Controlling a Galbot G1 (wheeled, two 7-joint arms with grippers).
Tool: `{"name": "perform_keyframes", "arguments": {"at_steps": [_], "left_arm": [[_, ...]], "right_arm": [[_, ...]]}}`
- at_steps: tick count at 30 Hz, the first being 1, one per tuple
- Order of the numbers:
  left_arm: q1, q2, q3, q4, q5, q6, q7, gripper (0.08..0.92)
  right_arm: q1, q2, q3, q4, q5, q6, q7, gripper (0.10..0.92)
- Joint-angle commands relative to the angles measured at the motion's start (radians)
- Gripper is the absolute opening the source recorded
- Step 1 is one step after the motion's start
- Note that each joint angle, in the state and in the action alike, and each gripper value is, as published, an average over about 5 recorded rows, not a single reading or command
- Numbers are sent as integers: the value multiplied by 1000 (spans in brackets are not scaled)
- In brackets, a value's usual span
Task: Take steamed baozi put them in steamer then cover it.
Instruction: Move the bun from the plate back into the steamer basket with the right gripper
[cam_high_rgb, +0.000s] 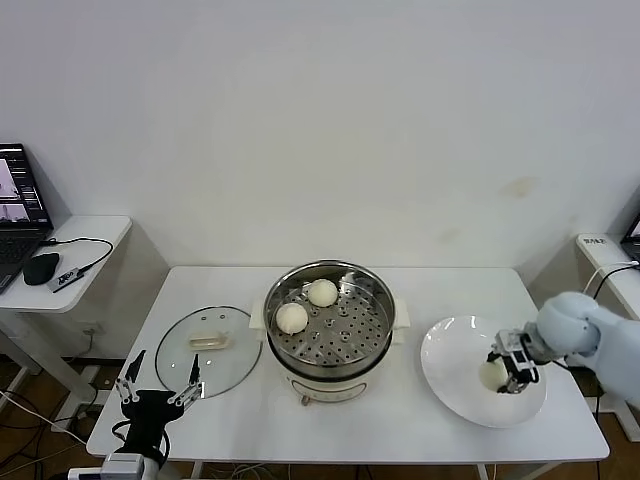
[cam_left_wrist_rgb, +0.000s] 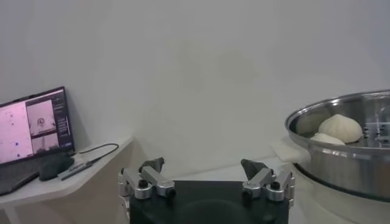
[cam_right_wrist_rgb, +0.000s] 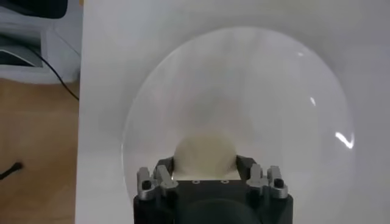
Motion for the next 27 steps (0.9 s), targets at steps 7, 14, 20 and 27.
{"name": "perform_keyframes", "arguments": {"at_steps": [7,14,20,27], "left_arm": [[-9,7,2,2,-5,1,1,823],[-11,8,-5,4,-15,0,1,823],[-8,7,-15,5,-21,1,1,823],[-4,4,-30,7,-24,2,1,823]], "right_arm": [[492,58,-211,8,166,-14,-37,628],[722,214,-362,-8,256,-39,-20,632],[772,369,-417,11,318,-62,16,636],[716,498,-442,38,357,-66,63,636]]}}
